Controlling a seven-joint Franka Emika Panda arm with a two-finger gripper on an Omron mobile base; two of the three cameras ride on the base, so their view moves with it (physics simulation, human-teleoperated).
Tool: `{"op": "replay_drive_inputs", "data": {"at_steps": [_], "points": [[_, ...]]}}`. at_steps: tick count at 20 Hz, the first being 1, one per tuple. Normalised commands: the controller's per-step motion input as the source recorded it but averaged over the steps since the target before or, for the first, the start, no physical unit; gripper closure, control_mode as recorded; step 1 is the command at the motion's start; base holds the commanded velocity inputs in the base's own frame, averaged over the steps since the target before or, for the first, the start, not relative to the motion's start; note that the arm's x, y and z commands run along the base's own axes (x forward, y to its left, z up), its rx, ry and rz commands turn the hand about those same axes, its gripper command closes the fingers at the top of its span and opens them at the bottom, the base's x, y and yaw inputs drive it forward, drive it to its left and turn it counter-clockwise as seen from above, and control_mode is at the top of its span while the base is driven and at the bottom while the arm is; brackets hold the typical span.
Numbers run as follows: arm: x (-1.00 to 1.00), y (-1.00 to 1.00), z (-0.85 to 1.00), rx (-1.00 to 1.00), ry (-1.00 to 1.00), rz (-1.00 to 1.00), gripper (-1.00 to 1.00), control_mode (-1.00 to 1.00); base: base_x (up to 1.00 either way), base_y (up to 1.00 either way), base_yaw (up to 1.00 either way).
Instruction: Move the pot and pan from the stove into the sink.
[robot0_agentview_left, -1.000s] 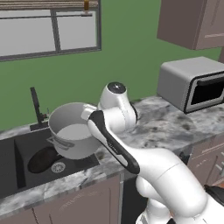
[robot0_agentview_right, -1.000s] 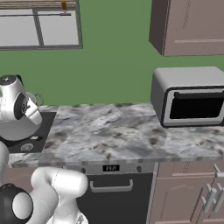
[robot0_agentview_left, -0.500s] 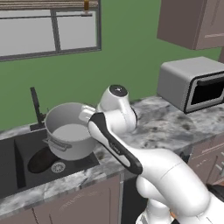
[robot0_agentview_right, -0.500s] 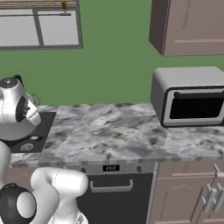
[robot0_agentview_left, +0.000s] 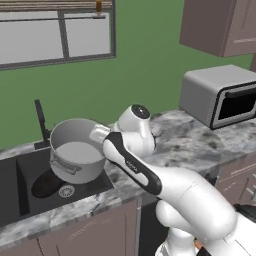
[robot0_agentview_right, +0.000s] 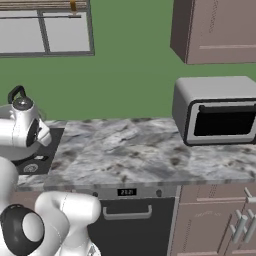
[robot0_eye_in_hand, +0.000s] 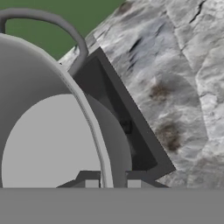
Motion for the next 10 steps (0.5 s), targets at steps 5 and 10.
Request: {"op": "replay_drive_inputs", "data": {"at_steps": [5, 10], "points": [[0.34, 0.17, -0.14, 0.01, 0.00, 0.01, 1.00, -1.00, 0.00, 0.00, 0.00], [0.33, 0.31, -0.25, -0.02, 0.00, 0.00, 1.00, -1.00, 0.00, 0.00, 0.00]]}}
